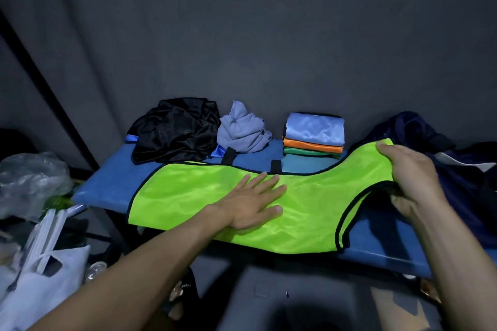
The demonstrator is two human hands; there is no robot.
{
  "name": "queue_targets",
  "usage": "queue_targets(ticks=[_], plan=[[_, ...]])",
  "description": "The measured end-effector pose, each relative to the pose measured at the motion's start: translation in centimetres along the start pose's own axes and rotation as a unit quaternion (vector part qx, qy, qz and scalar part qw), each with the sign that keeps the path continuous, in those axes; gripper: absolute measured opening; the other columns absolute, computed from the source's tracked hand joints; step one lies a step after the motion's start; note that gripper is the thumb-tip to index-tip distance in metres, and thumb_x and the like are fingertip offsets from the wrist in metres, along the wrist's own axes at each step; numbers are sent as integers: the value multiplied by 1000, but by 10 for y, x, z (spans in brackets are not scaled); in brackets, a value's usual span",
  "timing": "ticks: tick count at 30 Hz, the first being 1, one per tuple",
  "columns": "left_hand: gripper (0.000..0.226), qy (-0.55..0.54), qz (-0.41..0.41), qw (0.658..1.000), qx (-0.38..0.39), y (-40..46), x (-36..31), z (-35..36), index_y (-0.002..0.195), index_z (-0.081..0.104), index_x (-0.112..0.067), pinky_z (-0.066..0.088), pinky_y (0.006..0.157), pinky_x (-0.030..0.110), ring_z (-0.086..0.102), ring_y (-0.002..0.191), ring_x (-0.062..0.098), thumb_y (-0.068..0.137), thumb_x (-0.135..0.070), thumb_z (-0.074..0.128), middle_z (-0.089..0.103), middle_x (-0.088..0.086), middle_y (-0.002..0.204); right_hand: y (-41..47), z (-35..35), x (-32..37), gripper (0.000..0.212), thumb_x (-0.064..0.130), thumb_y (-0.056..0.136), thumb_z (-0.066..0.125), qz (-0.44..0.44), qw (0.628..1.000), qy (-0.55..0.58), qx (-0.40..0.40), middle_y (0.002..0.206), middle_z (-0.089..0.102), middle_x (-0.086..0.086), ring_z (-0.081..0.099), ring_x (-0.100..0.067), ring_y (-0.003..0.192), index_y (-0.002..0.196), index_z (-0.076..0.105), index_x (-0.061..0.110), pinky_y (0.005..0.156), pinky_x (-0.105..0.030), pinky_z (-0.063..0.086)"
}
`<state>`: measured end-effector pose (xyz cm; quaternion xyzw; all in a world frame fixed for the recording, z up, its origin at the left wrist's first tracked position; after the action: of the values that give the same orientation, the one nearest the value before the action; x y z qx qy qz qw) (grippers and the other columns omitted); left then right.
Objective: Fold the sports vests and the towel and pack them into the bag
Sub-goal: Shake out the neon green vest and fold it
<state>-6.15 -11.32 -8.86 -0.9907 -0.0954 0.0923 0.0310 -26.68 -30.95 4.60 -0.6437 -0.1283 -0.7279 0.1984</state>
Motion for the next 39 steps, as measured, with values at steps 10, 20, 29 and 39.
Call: queue_targets(ticks=[10, 20, 29, 39], plan=[[37, -145, -210, 964, -79, -97, 107, -37, 133, 63, -22, 42, 105, 36, 51, 121, 21, 99, -37, 61, 58, 1, 126, -37, 186, 5, 13, 8, 91, 68, -3, 979, -82, 186, 67, 58, -4, 56, -16, 58, 79, 66, 13, 51, -31, 55], [63, -658, -352, 613, -261, -128, 145, -50, 107, 74, -18, 60, 82, 39, 70, 87, 18, 96, -71, 42, 74, 0, 97, -62, 349, -111, 11, 22, 92, 69, 32, 912, -238, 333, 84, 68, -12, 72, -30, 69, 90, 61, 16, 68, -52, 64], [20, -359, -435, 788, -248, -114, 156, -37, 96, 69, -19, 51, 77, 33, 67, 90, 20, 92, -38, 72, 73, 1, 93, -10, 231, -113, 26, 22, 97, 65, -261, 784, -435, 357, 102, 71, 2, 66, -14, 90, 122, 64, 14, 82, -38, 55], [27, -392, -468, 726, -317, -116, 154, -41, 108, 69, -13, 48, 86, 35, 64, 105, 27, 106, -33, 52, 71, 9, 110, 32, 139, -145, 20, 22, 88, 75, -354, 724, -535, 253, 101, 67, -2, 57, -31, 95, 107, 71, 17, 85, -46, 49]])
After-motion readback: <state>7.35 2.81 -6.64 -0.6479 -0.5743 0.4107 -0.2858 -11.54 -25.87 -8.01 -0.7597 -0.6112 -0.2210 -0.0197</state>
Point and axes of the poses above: each hand's wrist, its own y-axis towards the middle knuckle, its own z-axis out of the palm, x = y × z, the point moved 1 cm from there along y, towards the middle knuckle
